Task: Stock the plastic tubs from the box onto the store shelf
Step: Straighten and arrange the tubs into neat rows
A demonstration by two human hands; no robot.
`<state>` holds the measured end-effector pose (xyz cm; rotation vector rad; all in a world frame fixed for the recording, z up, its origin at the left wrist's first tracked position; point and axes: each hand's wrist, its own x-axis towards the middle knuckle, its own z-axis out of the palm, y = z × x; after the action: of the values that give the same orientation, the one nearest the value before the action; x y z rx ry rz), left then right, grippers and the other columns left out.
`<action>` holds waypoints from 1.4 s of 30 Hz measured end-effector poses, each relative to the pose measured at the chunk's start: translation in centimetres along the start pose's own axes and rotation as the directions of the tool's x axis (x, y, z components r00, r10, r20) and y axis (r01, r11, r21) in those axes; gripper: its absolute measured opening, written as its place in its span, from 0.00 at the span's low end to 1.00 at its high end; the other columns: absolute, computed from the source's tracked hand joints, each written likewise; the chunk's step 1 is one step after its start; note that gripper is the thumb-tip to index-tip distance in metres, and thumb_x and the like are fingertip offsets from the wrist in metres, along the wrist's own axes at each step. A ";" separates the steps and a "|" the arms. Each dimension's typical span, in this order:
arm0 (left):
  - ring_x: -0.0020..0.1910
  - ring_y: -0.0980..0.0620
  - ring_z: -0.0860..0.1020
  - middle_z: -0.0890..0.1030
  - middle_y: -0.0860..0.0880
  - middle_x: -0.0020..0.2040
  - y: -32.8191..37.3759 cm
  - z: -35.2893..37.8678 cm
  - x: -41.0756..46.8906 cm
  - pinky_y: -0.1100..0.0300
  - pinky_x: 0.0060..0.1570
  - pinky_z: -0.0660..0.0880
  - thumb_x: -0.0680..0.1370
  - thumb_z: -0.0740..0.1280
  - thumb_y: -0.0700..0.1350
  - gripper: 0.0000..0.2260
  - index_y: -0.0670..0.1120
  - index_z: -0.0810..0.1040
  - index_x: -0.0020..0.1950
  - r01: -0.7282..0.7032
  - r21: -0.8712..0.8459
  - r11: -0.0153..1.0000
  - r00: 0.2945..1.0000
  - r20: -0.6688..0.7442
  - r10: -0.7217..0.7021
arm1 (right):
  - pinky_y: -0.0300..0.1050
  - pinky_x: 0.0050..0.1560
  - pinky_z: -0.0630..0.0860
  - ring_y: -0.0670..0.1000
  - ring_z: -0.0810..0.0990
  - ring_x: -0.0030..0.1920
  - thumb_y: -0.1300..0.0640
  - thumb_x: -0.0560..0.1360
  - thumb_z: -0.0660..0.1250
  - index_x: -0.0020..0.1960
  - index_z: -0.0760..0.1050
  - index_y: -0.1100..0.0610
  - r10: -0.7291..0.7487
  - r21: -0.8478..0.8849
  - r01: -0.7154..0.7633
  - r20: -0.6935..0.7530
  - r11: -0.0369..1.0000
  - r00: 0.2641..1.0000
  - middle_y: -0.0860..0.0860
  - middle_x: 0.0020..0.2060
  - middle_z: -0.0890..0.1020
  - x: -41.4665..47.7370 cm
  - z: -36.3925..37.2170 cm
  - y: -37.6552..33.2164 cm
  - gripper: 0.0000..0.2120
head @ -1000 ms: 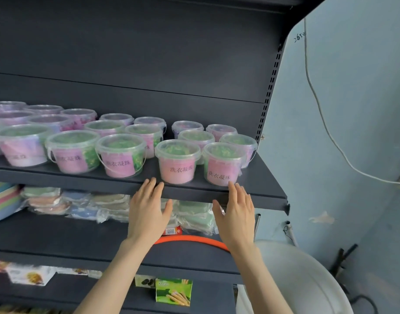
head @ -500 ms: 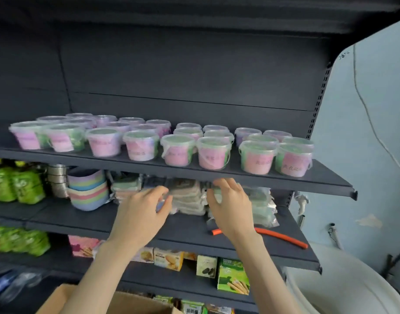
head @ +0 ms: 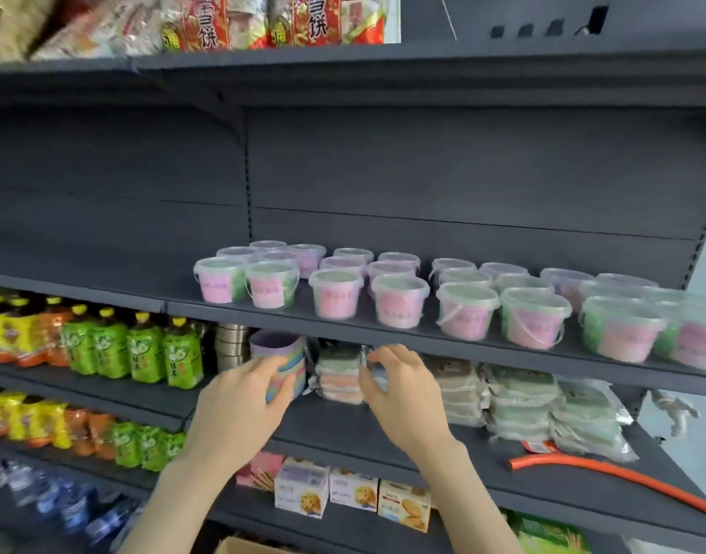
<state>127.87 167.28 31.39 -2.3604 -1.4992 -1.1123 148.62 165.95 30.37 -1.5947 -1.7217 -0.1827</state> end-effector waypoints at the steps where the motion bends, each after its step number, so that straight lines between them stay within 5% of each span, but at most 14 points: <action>1: 0.42 0.47 0.82 0.83 0.51 0.43 -1.1 -0.2 1.5 0.51 0.36 0.78 0.76 0.66 0.49 0.09 0.48 0.79 0.54 -0.017 0.000 1.000 1.000 -0.025 0.017 | 0.47 0.52 0.73 0.52 0.73 0.59 0.50 0.79 0.60 0.62 0.74 0.55 -0.005 -0.012 0.005 -0.022 1.000 1.000 0.49 0.59 0.76 1.5 0.6 -0.5 0.15; 9: 0.46 0.52 0.80 0.81 0.55 0.46 -10.4 1.5 12.1 0.54 0.41 0.78 0.76 0.65 0.50 0.09 0.51 0.78 0.54 -0.028 -0.038 0.999 0.998 -0.062 0.026 | 0.46 0.44 0.72 0.56 0.76 0.52 0.53 0.77 0.61 0.56 0.76 0.58 -0.031 -0.016 0.029 -0.097 0.999 0.995 0.53 0.52 0.79 13.6 7.1 -3.2 0.12; 20: 0.50 0.49 0.77 0.79 0.54 0.53 -23.4 5.5 27.8 0.59 0.42 0.70 0.77 0.63 0.51 0.11 0.50 0.78 0.56 -0.060 -0.032 0.998 0.998 -0.021 0.059 | 0.44 0.43 0.66 0.57 0.74 0.56 0.53 0.77 0.61 0.60 0.74 0.57 0.017 -0.075 -0.018 -0.021 0.997 1.000 0.53 0.54 0.77 30.2 16.8 -5.9 0.14; 25: 0.52 0.48 0.77 0.78 0.52 0.52 -28.6 9.1 35.2 0.53 0.51 0.74 0.77 0.64 0.51 0.10 0.51 0.78 0.56 -0.064 -0.176 0.982 0.990 0.115 0.085 | 0.49 0.49 0.72 0.60 0.75 0.56 0.52 0.77 0.61 0.59 0.74 0.57 0.147 -0.139 -0.142 0.021 0.980 0.989 0.55 0.56 0.77 36.4 21.4 -6.2 0.14; 32: 0.58 0.47 0.74 0.75 0.48 0.59 -32.8 16.1 45.0 0.56 0.52 0.71 0.76 0.64 0.55 0.15 0.49 0.76 0.58 -0.098 -0.252 0.963 0.907 0.375 0.191 | 0.47 0.43 0.71 0.61 0.77 0.52 0.53 0.75 0.62 0.51 0.76 0.60 0.323 -0.231 -0.290 0.116 0.929 0.939 0.57 0.49 0.80 44.1 25.5 -3.6 0.12; 38: 0.64 0.47 0.70 0.70 0.47 0.67 -34.2 21.0 49.4 0.57 0.57 0.68 0.73 0.65 0.62 0.26 0.50 0.72 0.67 -0.039 -0.271 0.962 0.803 0.565 0.192 | 0.42 0.46 0.66 0.57 0.77 0.56 0.42 0.73 0.64 0.57 0.76 0.52 0.450 -0.302 -0.370 0.266 0.879 0.852 0.53 0.55 0.80 47.9 27.3 -0.7 0.18; 42: 0.67 0.45 0.69 0.72 0.48 0.67 -34.8 23.0 50.1 0.52 0.65 0.67 0.72 0.64 0.65 0.28 0.53 0.72 0.67 -0.072 -0.226 0.972 0.777 0.598 0.197 | 0.44 0.49 0.71 0.56 0.77 0.57 0.33 0.68 0.59 0.57 0.77 0.49 0.469 -0.411 -0.296 0.426 0.862 0.774 0.51 0.59 0.79 49.4 28.4 0.3 0.27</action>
<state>122.57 231.92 37.94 -3.1167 -1.3784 -0.4632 140.52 221.39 40.53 -2.3826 -1.7491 0.2056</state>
